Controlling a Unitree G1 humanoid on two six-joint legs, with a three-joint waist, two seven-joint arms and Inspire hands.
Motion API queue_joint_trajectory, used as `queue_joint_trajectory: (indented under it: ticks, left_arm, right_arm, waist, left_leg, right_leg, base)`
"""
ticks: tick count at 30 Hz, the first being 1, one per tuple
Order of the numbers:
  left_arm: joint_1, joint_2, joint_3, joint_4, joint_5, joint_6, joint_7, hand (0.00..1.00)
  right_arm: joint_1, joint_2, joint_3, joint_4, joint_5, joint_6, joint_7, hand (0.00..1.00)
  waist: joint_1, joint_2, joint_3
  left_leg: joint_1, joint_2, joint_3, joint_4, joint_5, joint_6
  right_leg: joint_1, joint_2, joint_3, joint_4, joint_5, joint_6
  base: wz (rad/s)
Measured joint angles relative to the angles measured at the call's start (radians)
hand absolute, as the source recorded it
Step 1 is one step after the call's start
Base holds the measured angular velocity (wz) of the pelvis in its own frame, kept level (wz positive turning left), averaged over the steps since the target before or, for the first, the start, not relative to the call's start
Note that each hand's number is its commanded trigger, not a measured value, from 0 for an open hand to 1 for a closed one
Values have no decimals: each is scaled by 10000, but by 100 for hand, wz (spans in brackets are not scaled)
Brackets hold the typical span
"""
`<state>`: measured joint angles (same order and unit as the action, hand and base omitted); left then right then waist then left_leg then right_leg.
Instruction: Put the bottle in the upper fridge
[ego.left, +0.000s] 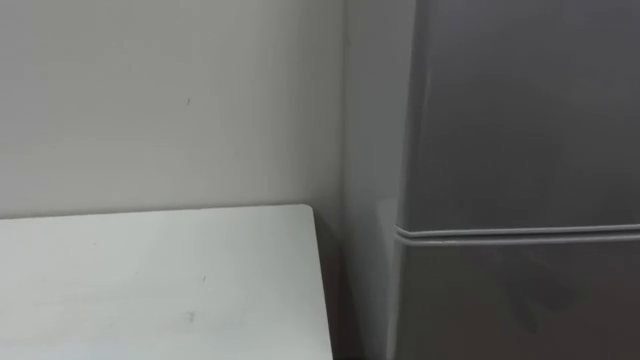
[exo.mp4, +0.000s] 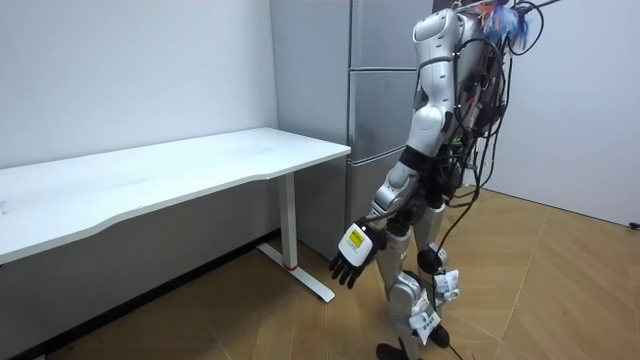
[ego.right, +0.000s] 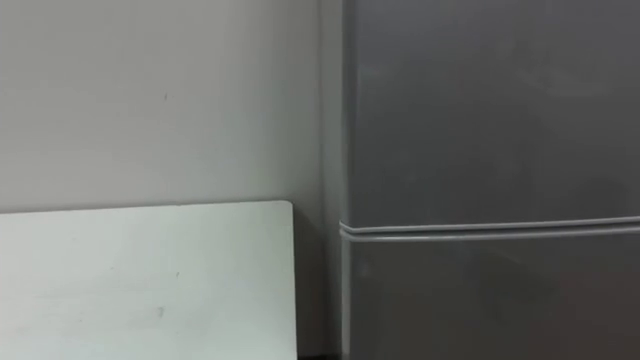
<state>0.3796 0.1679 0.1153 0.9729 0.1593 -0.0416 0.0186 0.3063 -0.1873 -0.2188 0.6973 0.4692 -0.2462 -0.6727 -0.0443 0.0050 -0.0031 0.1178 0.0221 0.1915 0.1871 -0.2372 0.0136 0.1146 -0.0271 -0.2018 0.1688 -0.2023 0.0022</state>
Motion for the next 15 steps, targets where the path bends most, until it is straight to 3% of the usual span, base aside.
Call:
queue_joint_trajectory:
  ticks: [6,9,15]
  left_arm:
    - [-22,-20,-24,206,209,50,8,0]
    - [-146,-44,-232,318,508,280,-115,0]
    - [-364,-152,-417,261,1197,606,-335,0]
  right_arm:
    - [42,3,925,1881,-118,369,1047,0]
    - [-139,4,1615,2996,-163,733,2542,0]
    - [-265,178,2415,3610,-182,1546,4965,0]
  waist:
    - [22,34,7]
    - [68,41,8]
    - [256,37,18]
  left_leg:
    - [112,13,11,-94,0,0]
    - [145,2,23,-127,0,0]
    - [80,0,4,-137,-1,1]
  right_leg:
    - [72,-4,10,11,-3,4]
    - [88,-9,35,-4,-12,18]
    - [29,-57,22,-7,-19,27]
  base:
    - [-1]
    - [-1]
    - [1]
